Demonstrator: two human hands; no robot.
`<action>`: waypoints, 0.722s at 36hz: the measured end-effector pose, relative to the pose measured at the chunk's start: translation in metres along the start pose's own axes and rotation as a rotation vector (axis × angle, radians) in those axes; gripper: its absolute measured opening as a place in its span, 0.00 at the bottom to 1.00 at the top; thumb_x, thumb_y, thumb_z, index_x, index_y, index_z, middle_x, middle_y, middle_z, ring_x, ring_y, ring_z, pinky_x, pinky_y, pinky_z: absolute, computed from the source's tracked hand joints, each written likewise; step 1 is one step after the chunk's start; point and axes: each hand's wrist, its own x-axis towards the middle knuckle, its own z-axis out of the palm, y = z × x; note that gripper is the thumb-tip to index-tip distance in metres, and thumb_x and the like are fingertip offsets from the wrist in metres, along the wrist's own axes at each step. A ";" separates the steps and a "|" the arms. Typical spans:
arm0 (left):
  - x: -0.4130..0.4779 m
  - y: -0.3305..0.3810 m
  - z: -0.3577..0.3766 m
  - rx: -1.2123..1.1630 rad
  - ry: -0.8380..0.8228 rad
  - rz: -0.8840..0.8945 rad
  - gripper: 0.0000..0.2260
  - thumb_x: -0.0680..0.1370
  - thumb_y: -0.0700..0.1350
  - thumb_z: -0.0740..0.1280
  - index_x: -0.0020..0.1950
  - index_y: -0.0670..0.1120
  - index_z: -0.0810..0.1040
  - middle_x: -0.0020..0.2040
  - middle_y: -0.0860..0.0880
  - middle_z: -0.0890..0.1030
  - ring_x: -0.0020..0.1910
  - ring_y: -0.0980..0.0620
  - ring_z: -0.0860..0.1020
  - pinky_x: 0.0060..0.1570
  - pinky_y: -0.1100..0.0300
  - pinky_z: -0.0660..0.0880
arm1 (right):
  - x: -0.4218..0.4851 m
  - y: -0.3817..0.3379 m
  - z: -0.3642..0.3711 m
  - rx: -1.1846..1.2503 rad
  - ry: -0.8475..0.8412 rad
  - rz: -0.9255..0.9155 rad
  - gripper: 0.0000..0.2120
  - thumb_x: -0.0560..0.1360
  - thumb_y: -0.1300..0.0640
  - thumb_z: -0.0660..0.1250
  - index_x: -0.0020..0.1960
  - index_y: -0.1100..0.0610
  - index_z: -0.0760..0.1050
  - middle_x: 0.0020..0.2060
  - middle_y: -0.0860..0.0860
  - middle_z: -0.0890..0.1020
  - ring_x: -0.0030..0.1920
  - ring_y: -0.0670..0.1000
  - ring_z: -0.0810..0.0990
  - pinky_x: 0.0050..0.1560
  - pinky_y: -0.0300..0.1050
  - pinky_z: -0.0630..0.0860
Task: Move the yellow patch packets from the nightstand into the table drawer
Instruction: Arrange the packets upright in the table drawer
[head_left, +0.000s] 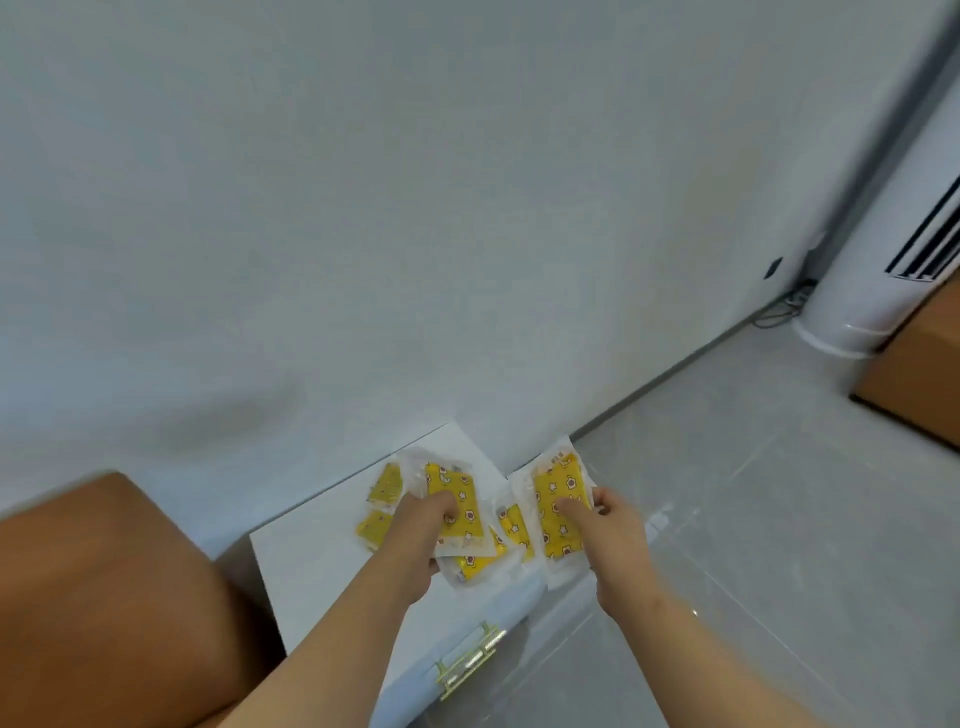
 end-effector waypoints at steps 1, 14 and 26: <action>-0.006 -0.002 0.011 0.009 -0.025 0.010 0.11 0.73 0.33 0.59 0.53 0.43 0.72 0.42 0.45 0.77 0.41 0.45 0.78 0.35 0.57 0.73 | -0.006 0.000 -0.014 0.026 0.027 0.001 0.03 0.73 0.62 0.67 0.45 0.61 0.74 0.37 0.56 0.76 0.37 0.53 0.75 0.33 0.41 0.70; -0.149 -0.067 0.230 0.214 -0.442 0.178 0.10 0.76 0.34 0.64 0.51 0.48 0.75 0.44 0.46 0.82 0.41 0.47 0.81 0.40 0.53 0.78 | -0.112 0.027 -0.273 0.248 0.390 -0.134 0.08 0.74 0.65 0.65 0.43 0.52 0.71 0.42 0.53 0.79 0.42 0.53 0.78 0.40 0.45 0.75; -0.329 -0.211 0.456 0.311 -0.771 0.124 0.09 0.75 0.34 0.66 0.50 0.47 0.74 0.43 0.46 0.81 0.40 0.47 0.80 0.40 0.53 0.78 | -0.249 0.100 -0.532 0.289 0.733 -0.177 0.10 0.73 0.65 0.65 0.42 0.50 0.71 0.42 0.51 0.79 0.41 0.49 0.79 0.40 0.42 0.76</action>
